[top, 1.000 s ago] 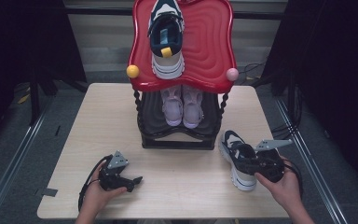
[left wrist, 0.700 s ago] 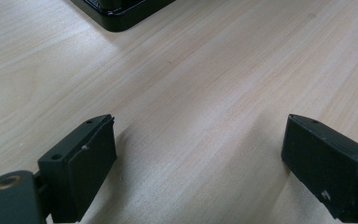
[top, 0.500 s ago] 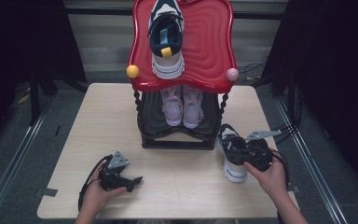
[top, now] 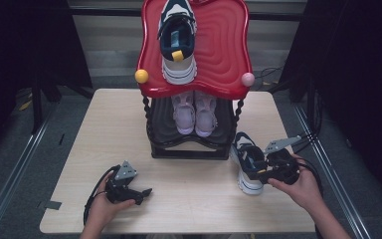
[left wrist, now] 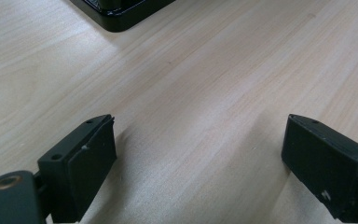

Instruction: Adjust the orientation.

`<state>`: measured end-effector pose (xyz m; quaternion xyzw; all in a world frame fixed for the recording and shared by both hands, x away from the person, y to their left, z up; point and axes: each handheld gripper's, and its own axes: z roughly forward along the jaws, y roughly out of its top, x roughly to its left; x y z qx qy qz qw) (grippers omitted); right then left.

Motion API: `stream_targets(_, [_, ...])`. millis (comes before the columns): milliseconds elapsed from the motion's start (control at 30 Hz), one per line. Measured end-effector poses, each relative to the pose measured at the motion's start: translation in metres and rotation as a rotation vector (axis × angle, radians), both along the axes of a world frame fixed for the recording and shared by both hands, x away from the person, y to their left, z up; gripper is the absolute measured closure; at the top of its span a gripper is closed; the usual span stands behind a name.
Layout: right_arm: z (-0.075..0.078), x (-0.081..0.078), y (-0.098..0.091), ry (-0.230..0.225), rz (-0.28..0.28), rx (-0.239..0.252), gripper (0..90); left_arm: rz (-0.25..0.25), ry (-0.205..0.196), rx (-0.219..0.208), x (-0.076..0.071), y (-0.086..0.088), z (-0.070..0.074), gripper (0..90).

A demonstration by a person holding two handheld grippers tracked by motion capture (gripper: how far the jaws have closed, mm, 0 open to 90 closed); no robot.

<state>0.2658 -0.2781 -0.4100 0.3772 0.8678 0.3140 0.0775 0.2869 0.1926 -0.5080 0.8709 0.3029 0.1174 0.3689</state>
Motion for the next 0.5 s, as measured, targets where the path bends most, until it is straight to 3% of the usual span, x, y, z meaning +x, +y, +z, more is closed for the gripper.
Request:
stream_targets(167, [-0.001, -0.002, 0.001, 0.022, 0.011, -0.004, 61.8, 0.0, 0.0, 0.0, 0.0, 0.0, 0.0, 9.4])
stream_targets(300, [-0.002, -0.001, 0.007, 0.041, 0.007, 0.05, 61.4, 0.001, 0.001, -0.001, 0.0, 0.0, 0.0, 9.4])
stream_targets(400, [-0.003, 0.0, 0.016, 0.035, 0.022, 0.015, 60.2, 0.0, 0.002, -0.002, 0.0, 0.0, 0.0, 9.3])
stream_targets(500, [-0.003, 0.002, 0.019, 0.039, 0.026, 0.016, 60.2, 0.0, 0.002, -0.001, 0.0, 0.0, 0.0, 9.4])
